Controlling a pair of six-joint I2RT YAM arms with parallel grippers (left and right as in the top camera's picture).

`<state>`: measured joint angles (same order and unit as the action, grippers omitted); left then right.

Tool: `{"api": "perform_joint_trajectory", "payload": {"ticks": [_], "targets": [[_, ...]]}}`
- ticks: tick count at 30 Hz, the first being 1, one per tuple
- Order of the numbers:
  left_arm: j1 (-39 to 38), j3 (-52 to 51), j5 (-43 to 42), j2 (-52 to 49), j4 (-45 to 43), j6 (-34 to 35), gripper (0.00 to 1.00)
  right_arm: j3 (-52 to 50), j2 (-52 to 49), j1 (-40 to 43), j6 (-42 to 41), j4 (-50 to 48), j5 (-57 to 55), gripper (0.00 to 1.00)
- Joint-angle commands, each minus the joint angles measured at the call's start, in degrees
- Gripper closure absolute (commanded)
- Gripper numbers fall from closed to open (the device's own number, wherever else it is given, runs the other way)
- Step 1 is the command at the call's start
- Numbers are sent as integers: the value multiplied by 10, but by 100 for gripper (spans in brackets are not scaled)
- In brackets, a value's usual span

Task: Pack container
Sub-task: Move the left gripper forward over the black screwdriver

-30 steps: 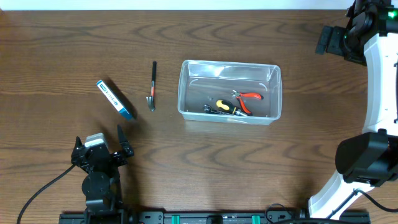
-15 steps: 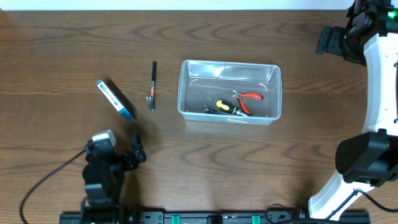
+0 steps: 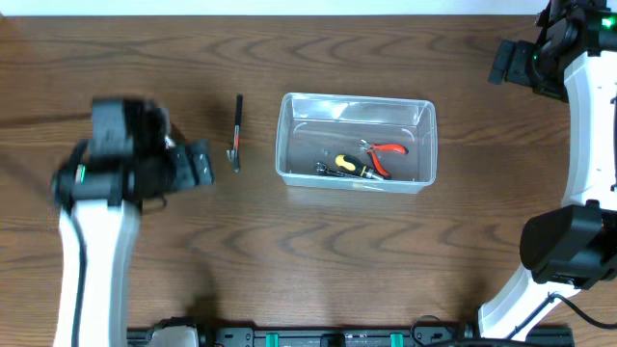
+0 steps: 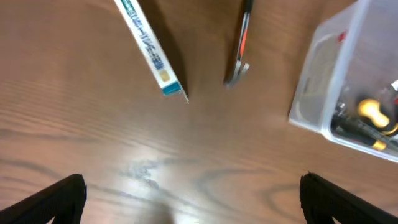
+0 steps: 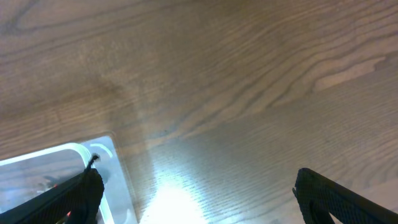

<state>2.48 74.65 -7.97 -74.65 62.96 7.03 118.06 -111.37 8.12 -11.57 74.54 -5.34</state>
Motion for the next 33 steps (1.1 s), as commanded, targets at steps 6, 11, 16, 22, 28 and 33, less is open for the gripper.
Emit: {"api": "perform_joint_trajectory", "payload": {"ticks": [6,11,16,22,28,33], "targets": [[-10,58,-158,-117,-64,-8,2,7,1,1,-8,0,0,1],[-10,58,-173,-122,-122,-23,2,7,1,1,-8,0,0,1],[-18,58,-156,-123,-125,-36,2,8,1,1,-8,0,0,1],[-79,58,-52,-134,-123,-43,2,7,1,1,-8,0,0,1],[-124,58,38,-170,-122,-44,2,7,1,1,-8,0,0,1],[-114,58,37,-207,-116,-44,2,7,1,1,-8,0,0,1]]}}
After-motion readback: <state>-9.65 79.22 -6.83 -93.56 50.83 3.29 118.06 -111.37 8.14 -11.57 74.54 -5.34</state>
